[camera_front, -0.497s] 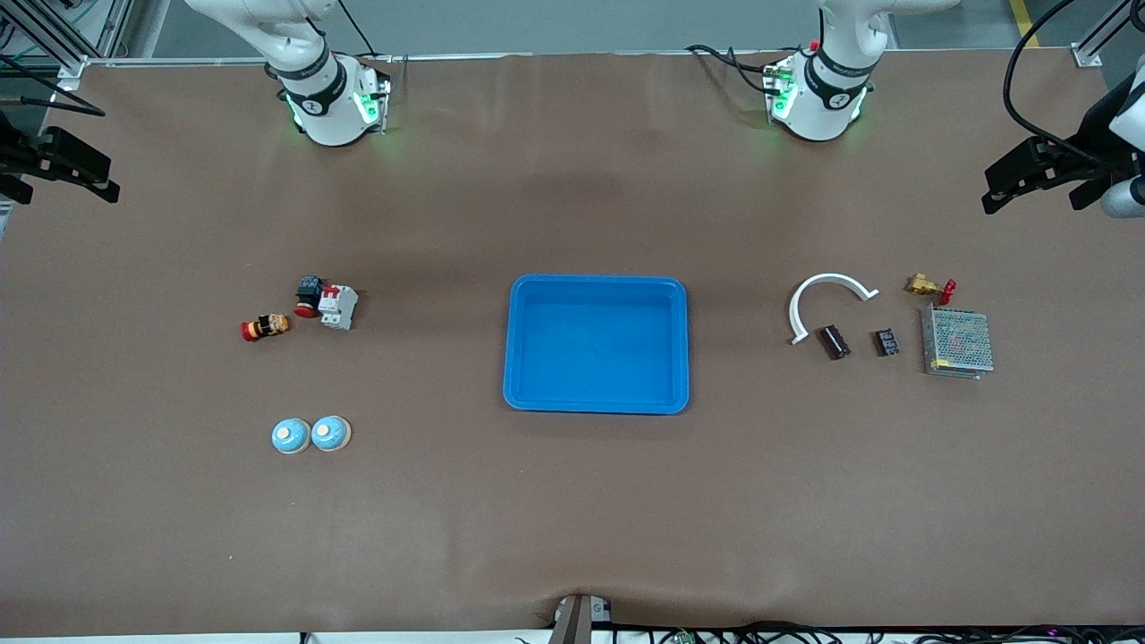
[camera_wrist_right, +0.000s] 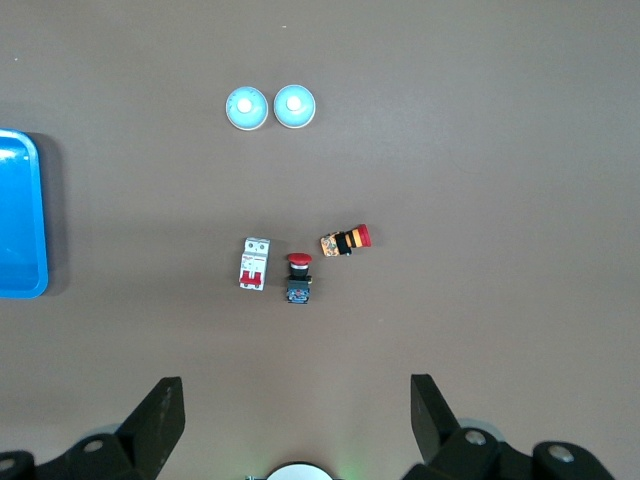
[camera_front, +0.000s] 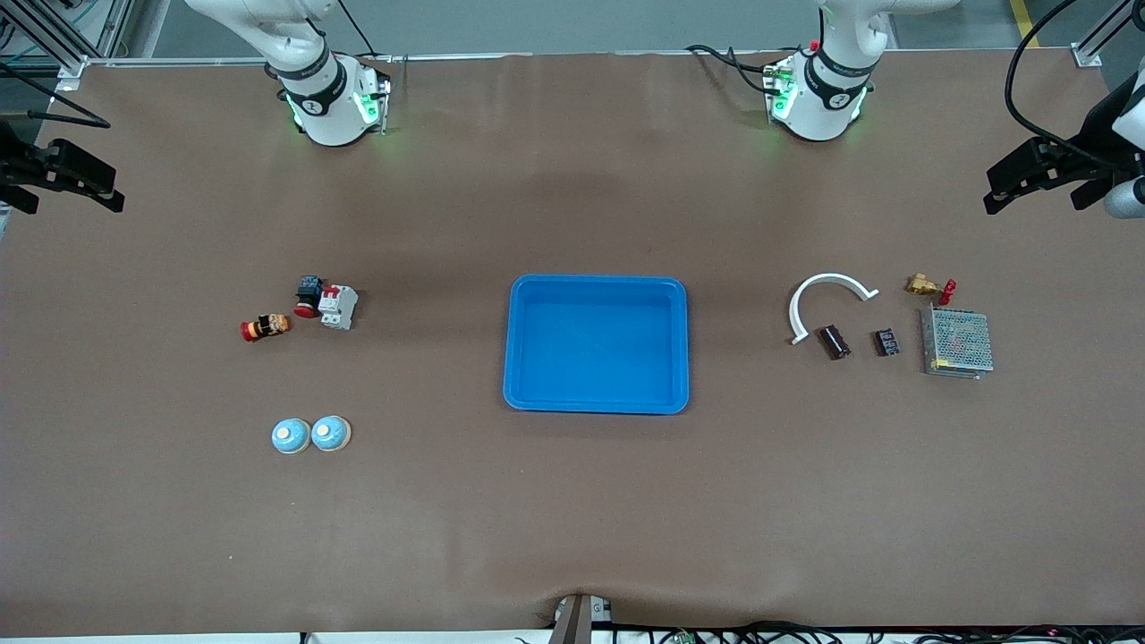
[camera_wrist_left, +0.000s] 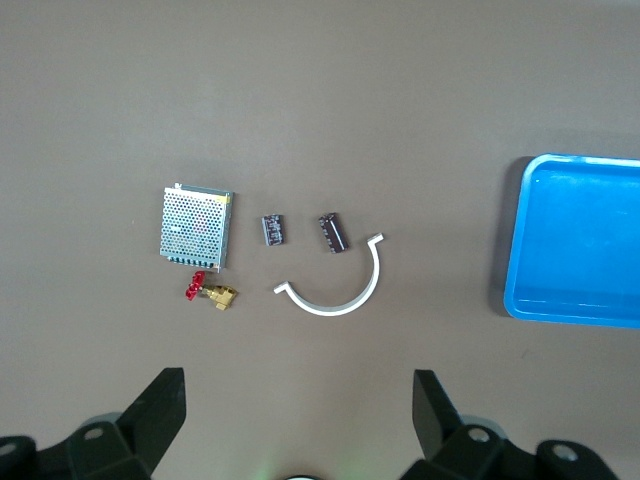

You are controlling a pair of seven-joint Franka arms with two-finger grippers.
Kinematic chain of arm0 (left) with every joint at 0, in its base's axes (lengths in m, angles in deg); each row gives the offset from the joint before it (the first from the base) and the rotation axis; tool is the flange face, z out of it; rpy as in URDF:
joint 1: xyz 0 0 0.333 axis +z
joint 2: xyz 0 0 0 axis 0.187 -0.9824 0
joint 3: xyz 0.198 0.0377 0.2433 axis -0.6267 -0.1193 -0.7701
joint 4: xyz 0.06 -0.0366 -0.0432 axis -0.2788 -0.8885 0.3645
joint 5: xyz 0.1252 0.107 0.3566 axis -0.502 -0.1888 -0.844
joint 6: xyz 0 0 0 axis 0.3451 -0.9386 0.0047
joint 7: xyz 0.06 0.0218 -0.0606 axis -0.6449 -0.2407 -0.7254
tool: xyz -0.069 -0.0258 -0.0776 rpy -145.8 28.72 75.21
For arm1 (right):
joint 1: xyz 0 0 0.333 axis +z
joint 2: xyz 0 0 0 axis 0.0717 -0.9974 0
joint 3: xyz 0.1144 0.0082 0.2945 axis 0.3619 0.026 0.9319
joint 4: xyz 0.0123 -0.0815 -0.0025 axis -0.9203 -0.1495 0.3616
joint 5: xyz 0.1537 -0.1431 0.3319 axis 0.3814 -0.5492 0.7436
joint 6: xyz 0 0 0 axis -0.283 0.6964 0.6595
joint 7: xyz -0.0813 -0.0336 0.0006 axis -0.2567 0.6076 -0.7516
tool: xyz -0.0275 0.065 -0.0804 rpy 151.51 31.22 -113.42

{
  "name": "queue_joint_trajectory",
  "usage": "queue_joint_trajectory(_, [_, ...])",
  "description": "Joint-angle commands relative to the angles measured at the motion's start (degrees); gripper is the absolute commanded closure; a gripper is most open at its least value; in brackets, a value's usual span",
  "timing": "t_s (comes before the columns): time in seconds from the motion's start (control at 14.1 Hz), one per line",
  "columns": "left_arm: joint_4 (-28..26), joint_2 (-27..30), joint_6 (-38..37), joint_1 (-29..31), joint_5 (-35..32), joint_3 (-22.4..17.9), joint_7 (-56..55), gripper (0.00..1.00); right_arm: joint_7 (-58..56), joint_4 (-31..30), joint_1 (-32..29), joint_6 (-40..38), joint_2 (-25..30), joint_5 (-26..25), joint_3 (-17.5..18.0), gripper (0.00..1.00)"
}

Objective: Place electrolytic capacitor and blue bell in tray

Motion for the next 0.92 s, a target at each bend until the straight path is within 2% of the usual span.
queue_joint_trajectory(0.0, [0.55,-0.5,-0.01,0.38,0.42,-0.12,-0.35,0.0,0.3,-0.05,0.62,0.36,-0.33,0.58,-0.01,0.0])
queue_joint_trajectory(0.43, [-1.28,-2.26,-0.19,0.64,0.06,-0.21,-0.17,0.0,0.12,-0.05,2.2,1.15,-3.24,0.58,-0.01,0.0])
queue_joint_trajectory(0.85, [-11.65,-1.56,9.28,3.8,-0.03,-0.03,-0.17,0.0,-0.31,-0.05,2.29,4.74,-6.3,0.58,-0.01,0.0])
